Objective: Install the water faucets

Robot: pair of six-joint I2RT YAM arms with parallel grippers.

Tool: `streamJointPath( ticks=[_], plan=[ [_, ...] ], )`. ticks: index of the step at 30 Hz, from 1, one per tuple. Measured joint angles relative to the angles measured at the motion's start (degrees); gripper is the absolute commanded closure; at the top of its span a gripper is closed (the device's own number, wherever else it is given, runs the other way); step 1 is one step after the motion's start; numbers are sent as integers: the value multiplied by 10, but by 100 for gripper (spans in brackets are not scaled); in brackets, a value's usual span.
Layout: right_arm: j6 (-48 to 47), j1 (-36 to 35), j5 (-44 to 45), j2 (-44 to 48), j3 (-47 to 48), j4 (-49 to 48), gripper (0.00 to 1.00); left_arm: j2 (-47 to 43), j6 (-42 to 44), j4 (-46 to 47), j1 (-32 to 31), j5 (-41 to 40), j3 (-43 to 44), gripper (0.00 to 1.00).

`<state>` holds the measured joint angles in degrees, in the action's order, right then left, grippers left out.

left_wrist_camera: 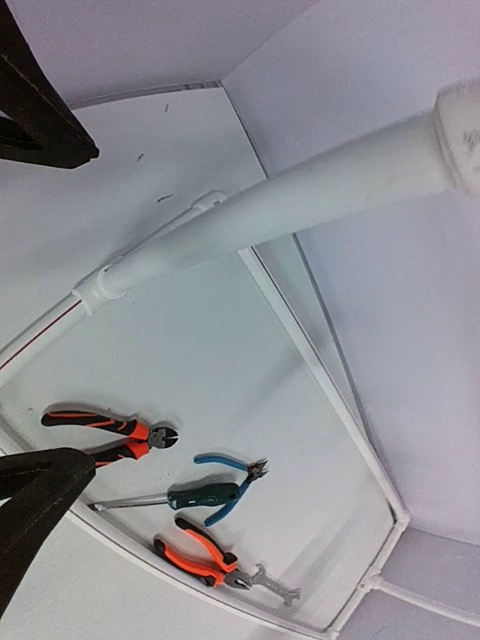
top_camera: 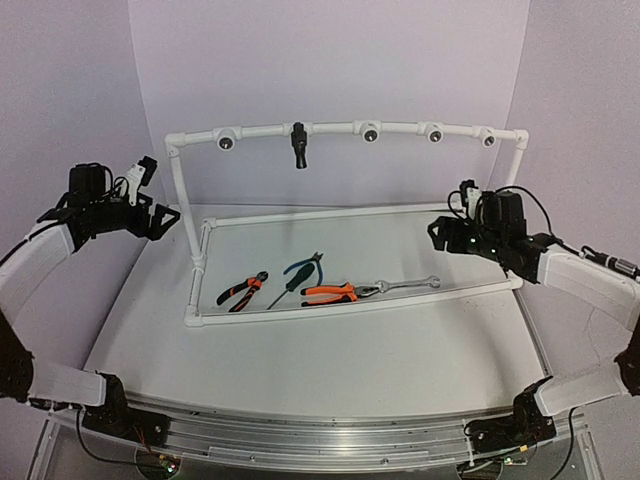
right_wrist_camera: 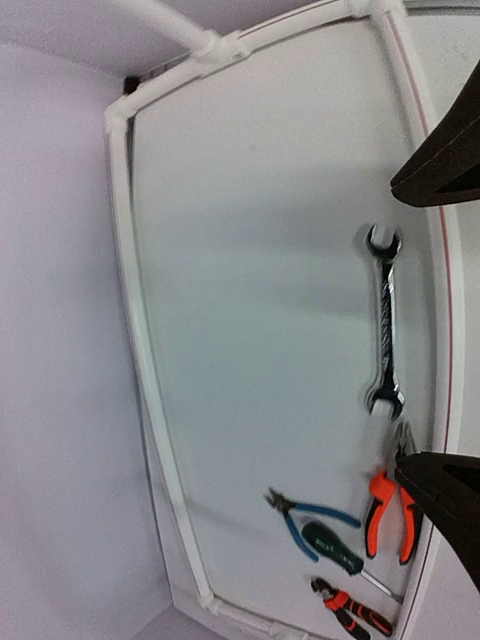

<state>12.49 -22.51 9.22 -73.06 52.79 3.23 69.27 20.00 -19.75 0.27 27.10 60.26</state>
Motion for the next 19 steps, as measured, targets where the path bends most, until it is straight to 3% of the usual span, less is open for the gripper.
streamJointPath(
  ticks=[5, 10, 15, 19],
  plan=[
    [-3, 113, -7, 86, -122, 17, 14, -139, -137, 59, 0, -89, -134, 0],
    [-37, 182, -28, 201, -277, -20, 13, -189, -246, 113, 18, -187, -261, 0],
    [-65, 192, -23, 285, -399, -86, 13, -221, -258, 185, 38, -218, -376, 0],
    [-71, 193, -3, 321, -459, -124, 13, -225, -232, 227, 39, -208, -419, 0]
  ],
)
